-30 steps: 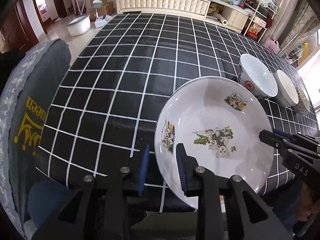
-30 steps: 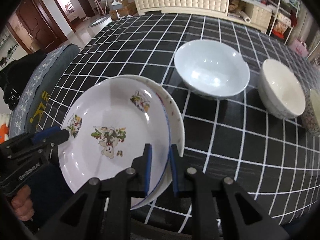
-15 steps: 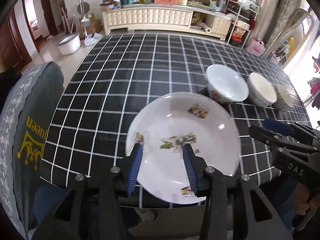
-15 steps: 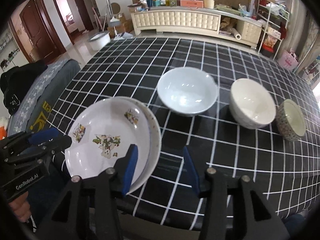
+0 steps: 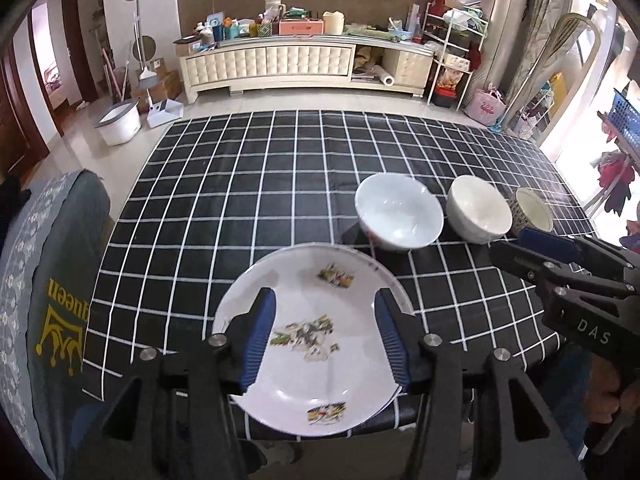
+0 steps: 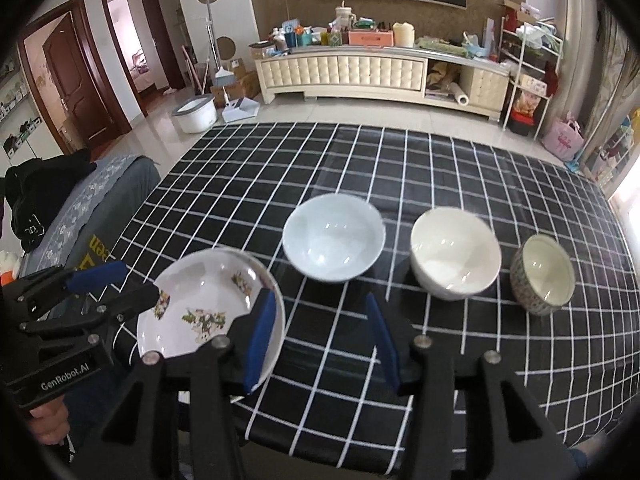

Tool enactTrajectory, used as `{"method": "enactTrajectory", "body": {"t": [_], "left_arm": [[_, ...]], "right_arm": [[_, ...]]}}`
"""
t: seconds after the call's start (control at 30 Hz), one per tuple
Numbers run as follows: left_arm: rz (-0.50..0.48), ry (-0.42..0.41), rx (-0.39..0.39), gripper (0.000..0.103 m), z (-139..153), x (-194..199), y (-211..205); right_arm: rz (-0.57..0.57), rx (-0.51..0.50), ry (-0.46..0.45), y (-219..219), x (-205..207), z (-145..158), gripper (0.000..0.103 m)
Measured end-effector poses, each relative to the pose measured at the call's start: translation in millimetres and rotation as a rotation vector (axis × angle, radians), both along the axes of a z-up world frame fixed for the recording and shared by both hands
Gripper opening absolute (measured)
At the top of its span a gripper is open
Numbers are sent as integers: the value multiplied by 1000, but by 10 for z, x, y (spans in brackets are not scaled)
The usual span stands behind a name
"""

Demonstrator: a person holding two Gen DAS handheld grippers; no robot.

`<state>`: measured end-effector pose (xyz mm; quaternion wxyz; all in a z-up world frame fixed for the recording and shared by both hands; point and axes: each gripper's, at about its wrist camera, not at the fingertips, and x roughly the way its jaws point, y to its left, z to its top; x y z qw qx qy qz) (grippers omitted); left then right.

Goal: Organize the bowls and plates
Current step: 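Move both tools toward the plain white bowl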

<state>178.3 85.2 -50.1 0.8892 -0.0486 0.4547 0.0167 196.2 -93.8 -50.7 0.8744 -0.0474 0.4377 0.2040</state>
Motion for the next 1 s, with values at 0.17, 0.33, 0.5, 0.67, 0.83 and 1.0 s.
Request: {"method": "enactTrajectory", "body": {"t": [0.17, 0.33, 0.5, 0.67, 0.83, 1.0], "left_arm": [[-23, -16, 7, 51, 96, 199, -85], [-33, -19, -9, 51, 126, 478, -113], [-48, -2, -16, 51, 74, 761, -130], [-61, 27, -25, 51, -58, 1075, -163], [-67, 69, -23, 51, -274, 1367, -154], [-64, 125, -42, 51, -524, 1609, -102]], "right_arm": [[-5, 14, -6, -39, 163, 78, 52], [-20, 19, 1, -86, 348, 85, 52], [-39, 21, 4, -110, 558, 53, 52], [-45, 11, 35, -86, 839, -89, 52], [-43, -4, 85, -62, 1081, -320, 52], [-46, -22, 136, -37, 1281, -571, 52]]}}
